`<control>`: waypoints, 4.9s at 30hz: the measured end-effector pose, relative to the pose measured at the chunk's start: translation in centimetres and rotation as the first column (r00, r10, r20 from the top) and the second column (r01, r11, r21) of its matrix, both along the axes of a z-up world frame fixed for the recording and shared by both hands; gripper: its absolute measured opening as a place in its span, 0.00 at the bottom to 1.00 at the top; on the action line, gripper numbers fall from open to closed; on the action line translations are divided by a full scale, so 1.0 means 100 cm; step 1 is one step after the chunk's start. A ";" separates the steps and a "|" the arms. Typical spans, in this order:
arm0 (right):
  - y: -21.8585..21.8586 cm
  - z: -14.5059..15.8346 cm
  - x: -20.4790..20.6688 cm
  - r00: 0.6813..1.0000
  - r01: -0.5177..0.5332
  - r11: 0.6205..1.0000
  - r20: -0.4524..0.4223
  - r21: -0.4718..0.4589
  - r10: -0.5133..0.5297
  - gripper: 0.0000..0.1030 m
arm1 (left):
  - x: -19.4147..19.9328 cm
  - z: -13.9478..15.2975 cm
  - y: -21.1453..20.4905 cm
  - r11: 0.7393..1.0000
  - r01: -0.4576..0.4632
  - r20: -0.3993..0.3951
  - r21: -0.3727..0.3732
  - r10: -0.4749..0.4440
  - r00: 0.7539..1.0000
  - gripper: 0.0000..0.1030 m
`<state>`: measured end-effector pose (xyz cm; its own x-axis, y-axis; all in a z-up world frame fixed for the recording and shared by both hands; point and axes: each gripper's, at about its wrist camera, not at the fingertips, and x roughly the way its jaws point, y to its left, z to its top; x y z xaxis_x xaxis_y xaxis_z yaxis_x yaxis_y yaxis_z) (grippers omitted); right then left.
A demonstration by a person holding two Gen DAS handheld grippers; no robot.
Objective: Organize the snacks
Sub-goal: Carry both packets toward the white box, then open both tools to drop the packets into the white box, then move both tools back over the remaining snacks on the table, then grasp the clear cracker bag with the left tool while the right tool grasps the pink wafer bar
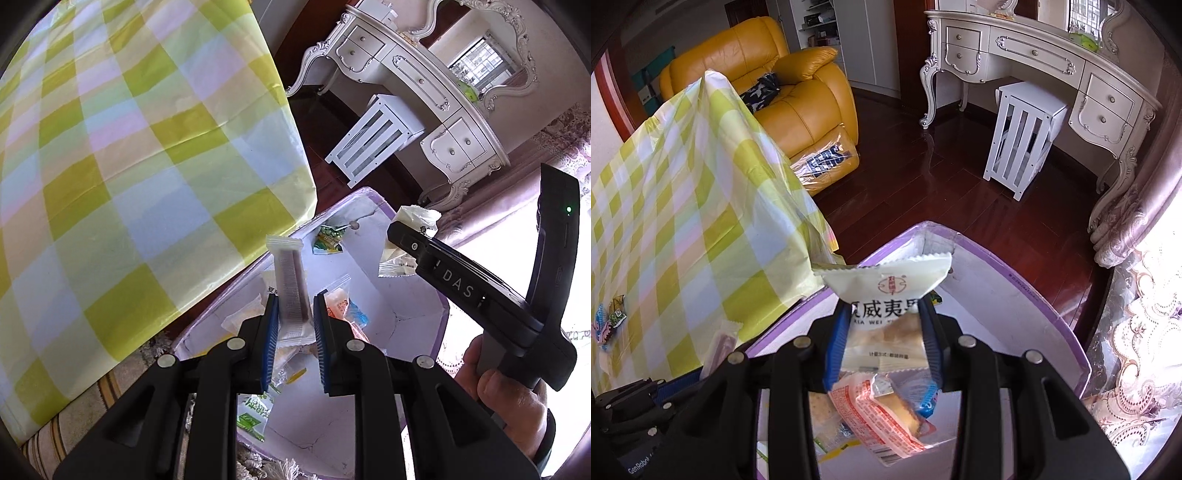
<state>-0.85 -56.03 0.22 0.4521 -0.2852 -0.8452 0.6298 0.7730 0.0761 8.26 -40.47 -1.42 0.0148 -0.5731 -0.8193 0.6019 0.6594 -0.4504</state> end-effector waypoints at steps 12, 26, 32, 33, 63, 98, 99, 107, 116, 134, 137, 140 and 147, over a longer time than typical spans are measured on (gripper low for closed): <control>-0.015 -0.009 -0.003 1.000 0.025 0.999 -0.001 0.027 -0.025 0.48 | 0.012 -0.016 -0.021 1.000 0.009 -0.071 -0.022 -0.011 0.997 0.21; 0.000 0.005 0.006 1.000 -0.006 1.000 0.015 0.010 0.006 0.58 | 0.019 0.000 0.004 0.997 -0.059 -0.035 -0.054 0.057 0.998 0.26; 0.016 0.014 0.017 0.999 -0.044 0.999 0.021 -0.002 0.044 0.61 | 0.027 0.011 0.023 0.993 -0.107 0.025 -0.052 0.109 0.994 0.28; 0.020 0.016 0.019 0.998 -0.053 0.999 0.022 -0.004 0.053 0.62 | 0.030 0.013 0.028 0.992 -0.120 0.038 -0.050 0.122 0.992 0.30; 0.170 0.040 0.099 0.937 -0.345 0.938 0.040 -0.028 0.346 0.67 | 0.119 0.056 0.252 0.780 -0.616 0.181 -0.110 0.625 0.759 0.47; 0.382 0.011 0.197 0.742 -0.670 0.743 0.008 -0.006 0.670 0.70 | 0.076 0.002 0.421 0.543 -0.839 0.026 -0.026 0.840 0.542 0.56; 0.384 0.009 0.199 0.741 -0.672 0.741 0.001 -0.008 0.672 0.68 | 0.075 0.001 0.421 0.544 -0.838 0.019 -0.029 0.839 0.544 0.56; 0.390 -0.010 0.211 0.728 -0.685 0.728 -0.028 0.022 0.685 0.36 | 0.072 -0.001 0.417 0.569 -0.820 -0.016 -0.056 0.821 0.571 0.55; 0.388 -0.019 0.206 0.710 -0.703 0.711 -0.032 0.036 0.704 0.22 | 0.078 -0.007 0.400 0.615 -0.787 -0.032 -0.054 0.786 0.617 0.53; 0.368 -0.023 0.189 0.725 -0.686 0.727 -0.057 0.033 0.686 0.22 | 0.112 -0.006 0.355 0.635 -0.764 0.148 0.116 0.750 0.645 0.59; 0.364 -0.023 0.187 0.732 -0.678 0.734 -0.058 0.038 0.679 0.22 | 0.112 -0.007 0.342 0.654 -0.737 0.235 0.171 0.699 0.675 0.60; 0.367 -0.025 0.186 0.726 -0.684 0.729 -0.073 0.025 0.684 0.23 | 0.112 -0.008 0.341 0.661 -0.723 0.268 0.201 0.673 0.690 0.53; 0.366 -0.025 0.186 0.728 -0.682 0.731 -0.074 0.032 0.682 0.37 | 0.103 -0.006 0.356 0.672 -0.714 0.269 0.199 0.663 0.699 0.35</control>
<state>17.73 -19.41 -2.29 0.4596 0.0766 -0.8848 -0.0627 0.9966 0.0537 18.56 -4.90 -2.04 0.4591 -0.1043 -0.8823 -0.0281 0.9909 -0.1318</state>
